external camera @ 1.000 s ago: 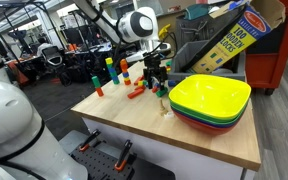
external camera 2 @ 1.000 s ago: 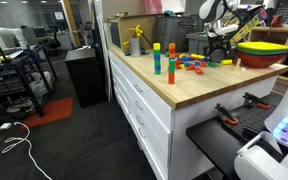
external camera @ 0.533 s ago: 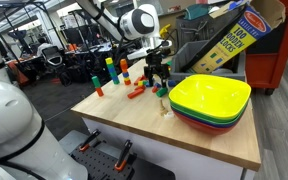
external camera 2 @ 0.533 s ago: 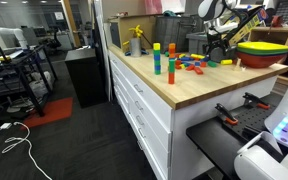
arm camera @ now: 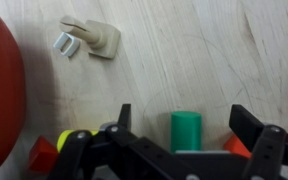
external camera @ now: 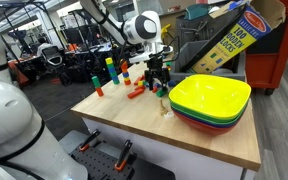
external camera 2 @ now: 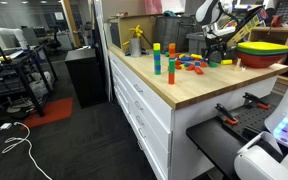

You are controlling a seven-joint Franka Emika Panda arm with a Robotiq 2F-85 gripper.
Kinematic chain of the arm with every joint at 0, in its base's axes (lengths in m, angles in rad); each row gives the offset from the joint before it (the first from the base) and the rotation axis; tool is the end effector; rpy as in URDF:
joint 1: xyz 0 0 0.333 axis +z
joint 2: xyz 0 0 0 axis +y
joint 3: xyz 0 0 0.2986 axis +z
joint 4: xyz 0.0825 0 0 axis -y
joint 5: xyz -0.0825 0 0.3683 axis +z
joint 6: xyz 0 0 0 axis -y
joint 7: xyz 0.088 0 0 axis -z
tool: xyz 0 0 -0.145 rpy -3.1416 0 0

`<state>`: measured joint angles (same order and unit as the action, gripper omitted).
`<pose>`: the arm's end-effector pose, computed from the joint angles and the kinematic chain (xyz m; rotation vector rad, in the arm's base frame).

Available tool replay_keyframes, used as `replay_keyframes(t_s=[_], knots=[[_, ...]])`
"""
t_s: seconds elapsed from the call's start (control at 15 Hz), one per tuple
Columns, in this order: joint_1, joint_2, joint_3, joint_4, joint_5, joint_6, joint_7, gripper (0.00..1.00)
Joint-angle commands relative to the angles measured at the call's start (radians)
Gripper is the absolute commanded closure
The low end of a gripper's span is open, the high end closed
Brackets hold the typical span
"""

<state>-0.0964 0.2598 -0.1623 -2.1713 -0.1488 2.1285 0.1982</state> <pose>0.4809 -0.1414 0.2131 2.9132 -0.5298 -0.4558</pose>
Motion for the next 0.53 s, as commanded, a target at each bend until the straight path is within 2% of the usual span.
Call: replay_keyframes(t_s=[0.0,0.47], knots=[[-0.010,0.040,0.012,0.055,0.034,-0.037,-0.031,0.26],[-0.011,0.050,0.018,0.064,0.062,-0.040,-0.032,0.80]])
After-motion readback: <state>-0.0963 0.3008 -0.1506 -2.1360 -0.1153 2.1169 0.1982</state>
